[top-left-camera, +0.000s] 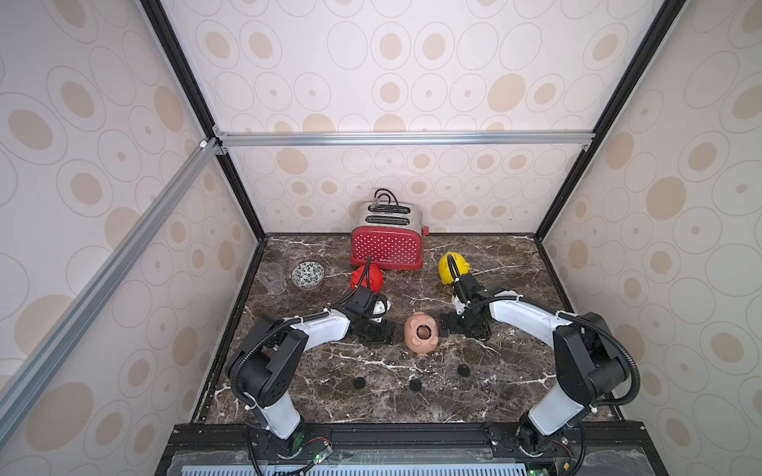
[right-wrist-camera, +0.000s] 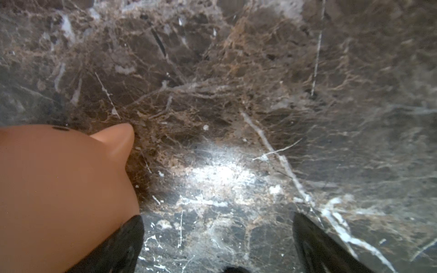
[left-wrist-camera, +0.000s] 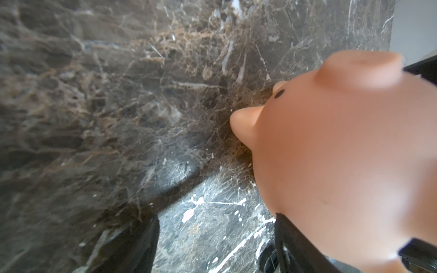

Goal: Close piggy banks
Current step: Adjust the piggy bank at the center of the board, then pick up the knob at the center of the board.

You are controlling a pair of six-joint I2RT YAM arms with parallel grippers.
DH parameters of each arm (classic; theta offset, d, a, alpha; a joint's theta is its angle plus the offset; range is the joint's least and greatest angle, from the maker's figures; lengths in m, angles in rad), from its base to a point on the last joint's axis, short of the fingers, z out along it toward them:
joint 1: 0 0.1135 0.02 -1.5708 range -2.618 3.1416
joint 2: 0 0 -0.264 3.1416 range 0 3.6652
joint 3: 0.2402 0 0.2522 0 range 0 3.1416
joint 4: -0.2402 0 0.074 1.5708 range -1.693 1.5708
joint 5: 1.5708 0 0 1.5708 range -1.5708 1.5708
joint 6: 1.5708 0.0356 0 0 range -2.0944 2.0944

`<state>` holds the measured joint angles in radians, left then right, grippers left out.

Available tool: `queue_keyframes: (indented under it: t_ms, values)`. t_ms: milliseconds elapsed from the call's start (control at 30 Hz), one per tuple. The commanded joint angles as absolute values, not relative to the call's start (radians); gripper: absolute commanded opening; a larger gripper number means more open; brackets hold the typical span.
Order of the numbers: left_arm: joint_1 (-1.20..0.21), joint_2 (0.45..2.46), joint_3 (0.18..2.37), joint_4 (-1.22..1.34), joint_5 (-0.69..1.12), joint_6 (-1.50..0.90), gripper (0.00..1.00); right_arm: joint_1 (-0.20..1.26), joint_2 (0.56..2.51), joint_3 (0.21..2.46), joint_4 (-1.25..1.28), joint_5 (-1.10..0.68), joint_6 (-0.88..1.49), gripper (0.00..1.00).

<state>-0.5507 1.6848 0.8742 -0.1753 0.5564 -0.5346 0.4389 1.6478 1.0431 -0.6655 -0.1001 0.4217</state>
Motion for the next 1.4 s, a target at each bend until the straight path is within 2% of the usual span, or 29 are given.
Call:
queue_keyframes:
  t_ms: [0, 233, 433, 500, 600, 733, 800, 867, 967, 1067, 1233, 1367]
  values:
    - [-0.541, 1.655, 0.888, -0.21, 0.527, -0.509, 0.79, 0.435, 1.606, 1.04, -0.684, -0.052, 0.434, 1.0]
    - [-0.51, 1.597, 0.857, -0.223, 0.513, -0.503, 0.79, 0.422, 1.532, 1.019, -0.706, -0.02, 0.427, 1.0]
    - [-0.508, 1.464, 0.827, -0.266, 0.468, -0.517, 0.77, 0.433, 1.354, 0.977, -0.773, -0.028, 0.442, 0.93]
    - [-0.509, 1.391, 0.825, -0.308, 0.435, -0.517, 0.77, 0.459, 1.267, 0.964, -0.816, -0.019, 0.458, 0.88]
    - [-0.506, 1.27, 0.824, -0.384, 0.371, -0.514, 0.78, 0.572, 1.147, 0.961, -0.861, 0.01, 0.499, 0.82]
    - [-0.507, 1.104, 0.815, -0.487, 0.263, -0.515, 0.78, 0.71, 1.086, 0.985, -0.923, 0.021, 0.538, 0.65]
    - [-0.506, 1.021, 0.808, -0.537, 0.211, -0.517, 0.78, 0.787, 1.082, 0.999, -0.956, 0.086, 0.607, 0.62]
    - [-0.506, 0.935, 0.806, -0.596, 0.136, -0.517, 0.79, 0.891, 1.087, 1.011, -0.974, 0.165, 0.706, 0.67]
    - [-0.506, 0.821, 0.812, -0.693, 0.039, -0.517, 0.79, 1.021, 1.117, 1.011, -0.935, 0.208, 0.818, 0.53]
    - [-0.505, 0.724, 0.83, -0.765, -0.024, -0.515, 0.81, 1.114, 1.205, 1.032, -0.9, 0.215, 0.865, 0.46]
    - [-0.506, 0.626, 0.859, -0.857, -0.118, -0.482, 0.82, 1.18, 1.36, 1.061, -0.851, 0.223, 0.903, 0.49]
    - [-0.505, 0.551, 0.878, -0.876, -0.114, -0.466, 0.82, 1.198, 1.436, 1.057, -0.799, 0.202, 0.914, 0.48]
